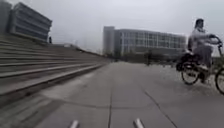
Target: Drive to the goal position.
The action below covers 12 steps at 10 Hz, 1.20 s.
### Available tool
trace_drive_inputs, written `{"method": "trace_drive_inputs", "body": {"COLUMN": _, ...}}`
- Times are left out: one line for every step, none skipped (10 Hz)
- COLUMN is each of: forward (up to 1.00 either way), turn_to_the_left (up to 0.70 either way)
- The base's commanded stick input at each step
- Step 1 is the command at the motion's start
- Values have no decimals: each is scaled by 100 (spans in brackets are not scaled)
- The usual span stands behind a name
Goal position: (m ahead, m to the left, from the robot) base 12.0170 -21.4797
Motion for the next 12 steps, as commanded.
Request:
{"method": "trace_drive_inputs", "body": {"forward": 85, "turn_to_the_left": 0}}
{"method": "trace_drive_inputs", "body": {"forward": 85, "turn_to_the_left": -3}}
{"method": "trace_drive_inputs", "body": {"forward": 85, "turn_to_the_left": -15}}
{"method": "trace_drive_inputs", "body": {"forward": 85, "turn_to_the_left": -27}}
{"method": "trace_drive_inputs", "body": {"forward": 85, "turn_to_the_left": -33}}
{"method": "trace_drive_inputs", "body": {"forward": 85, "turn_to_the_left": -33}}
{"method": "trace_drive_inputs", "body": {"forward": 85, "turn_to_the_left": -33}}
{"method": "trace_drive_inputs", "body": {"forward": 85, "turn_to_the_left": -33}}
{"method": "trace_drive_inputs", "body": {"forward": 85, "turn_to_the_left": -34}}
{"method": "trace_drive_inputs", "body": {"forward": 85, "turn_to_the_left": 0}}
{"method": "trace_drive_inputs", "body": {"forward": 85, "turn_to_the_left": -2}}
{"method": "trace_drive_inputs", "body": {"forward": 85, "turn_to_the_left": -34}}
